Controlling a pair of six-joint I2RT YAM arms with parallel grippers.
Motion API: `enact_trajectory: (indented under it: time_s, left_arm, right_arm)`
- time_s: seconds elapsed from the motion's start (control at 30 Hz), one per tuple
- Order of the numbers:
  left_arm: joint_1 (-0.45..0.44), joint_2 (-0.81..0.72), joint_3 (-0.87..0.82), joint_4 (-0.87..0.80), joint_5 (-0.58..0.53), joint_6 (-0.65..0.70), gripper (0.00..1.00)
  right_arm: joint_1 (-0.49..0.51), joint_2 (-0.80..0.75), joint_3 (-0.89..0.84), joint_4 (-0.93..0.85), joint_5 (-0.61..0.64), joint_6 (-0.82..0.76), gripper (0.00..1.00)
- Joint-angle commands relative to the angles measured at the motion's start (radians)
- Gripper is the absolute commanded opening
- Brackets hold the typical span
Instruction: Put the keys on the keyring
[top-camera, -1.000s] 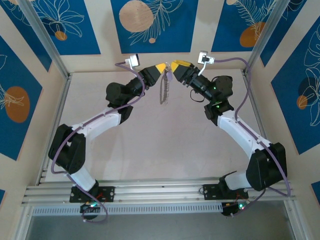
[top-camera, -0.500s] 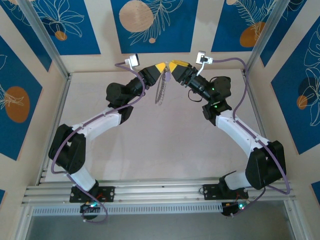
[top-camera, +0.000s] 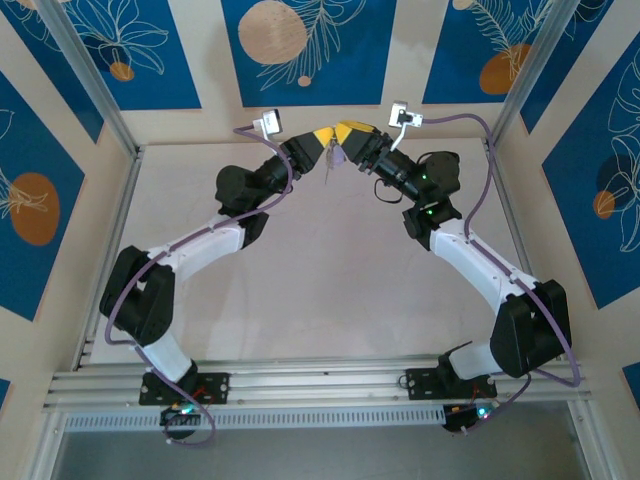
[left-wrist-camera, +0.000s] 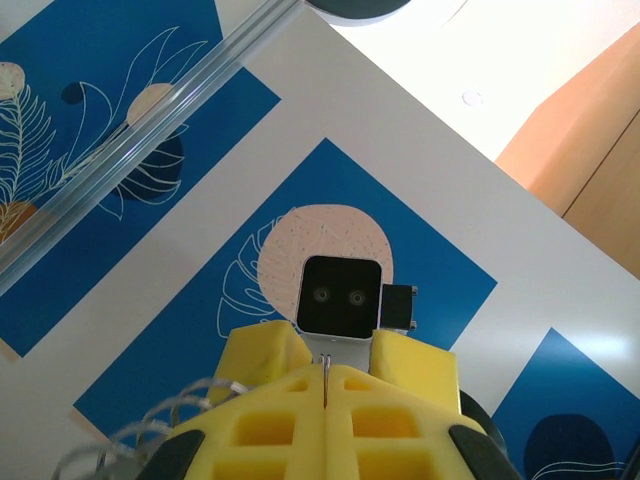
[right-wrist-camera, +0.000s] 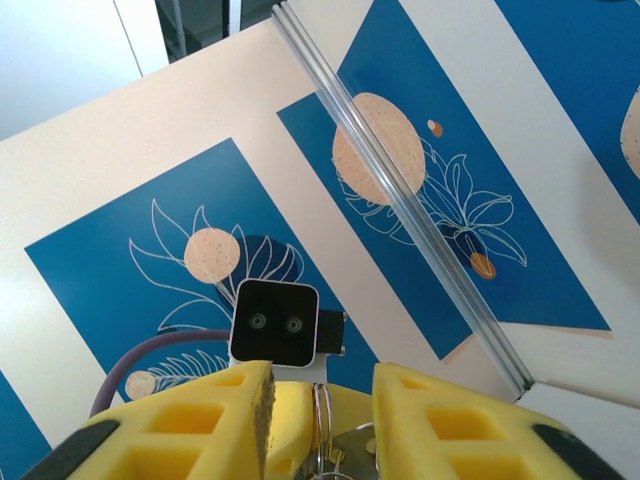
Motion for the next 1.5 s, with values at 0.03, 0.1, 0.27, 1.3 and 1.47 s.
enact_trajectory:
  time_s: [0.03, 0.1, 0.27, 1.3, 1.47]
  left_arm:
    - [-0.011, -0.005, 0.030, 0.059, -0.014, 0.006, 0.00]
    - [-0.012, -0.005, 0.031, 0.059, -0.014, 0.007, 0.00]
    - [-0.011, -0.006, 0.032, 0.059, -0.014, 0.011, 0.00]
    - [0.168, -0.057, 0.116, -0.254, 0.346, 0.176, 0.39]
    - [0.203, -0.017, 0.211, -0.362, 0.470, 0.218, 0.39]
  right_arm:
    - [0.007, 0.000, 0.029, 0.005, -0.005, -0.007, 0.26]
    - [0.009, -0.001, 0.024, 0.003, -0.006, -0.009, 0.25]
    - [0.009, -0.009, 0.005, 0.001, -0.006, -0.008, 0.17]
    - [-0.184, 0.033, 0.162, -0.304, -0.375, -0.061, 0.00]
    - [-0.199, 0.079, 0.262, -0.413, -0.492, -0.113, 0.00]
